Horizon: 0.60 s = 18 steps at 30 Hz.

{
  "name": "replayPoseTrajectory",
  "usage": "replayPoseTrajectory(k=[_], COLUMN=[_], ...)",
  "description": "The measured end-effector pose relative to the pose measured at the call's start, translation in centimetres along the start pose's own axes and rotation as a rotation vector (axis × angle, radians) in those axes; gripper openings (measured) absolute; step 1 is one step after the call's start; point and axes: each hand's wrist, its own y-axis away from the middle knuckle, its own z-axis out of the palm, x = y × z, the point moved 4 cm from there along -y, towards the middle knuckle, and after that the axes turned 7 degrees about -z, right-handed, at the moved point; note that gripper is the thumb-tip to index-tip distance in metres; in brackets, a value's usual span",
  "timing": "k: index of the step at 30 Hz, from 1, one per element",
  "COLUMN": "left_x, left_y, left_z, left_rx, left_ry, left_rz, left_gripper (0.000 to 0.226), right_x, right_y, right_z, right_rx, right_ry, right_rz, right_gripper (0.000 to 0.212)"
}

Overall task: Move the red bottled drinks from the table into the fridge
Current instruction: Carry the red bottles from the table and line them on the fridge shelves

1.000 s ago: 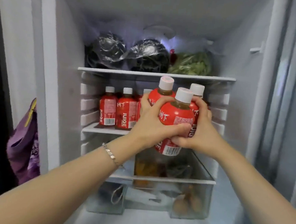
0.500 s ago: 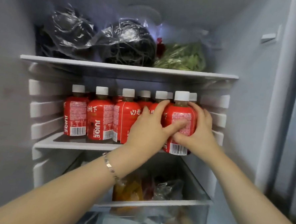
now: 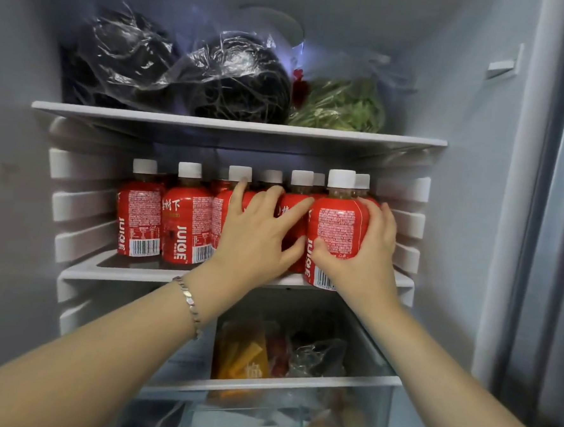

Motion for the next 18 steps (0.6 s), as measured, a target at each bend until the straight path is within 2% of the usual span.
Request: replayPoseTrajectory(k=[6,11,14,18], left_x=[0.1,0.1,-0.4,-1.5], left_y=[-0.5,-0.9,-0.8,-0.1], left_z=[-0.1,-0.6,-1.0,-0.7], left_rx=[0.006,-0.08,-0.044,-0.002], left_ry=[-0.018,-0.046,-0.045,-0.013], left_rz=[0.007,0.019,0.009,-0.023], left_gripper=[0.059,0.067,0.068,0.071], right_x=[0.1,0.1,-0.2,-0.4], right_y=[-0.1,-0.1,0.1,0.7], right_z=[0.1,-0.2,-0.4,-0.2], right_rx=[0.002,-0.002,-0.018,-0.003], right_ry=[-0.016,-0.026,-0.065,-0.143], right_rz=[-0.011,-0.01,0.004,-0.014], right_gripper=[0.091,0.089,0.092,0.086])
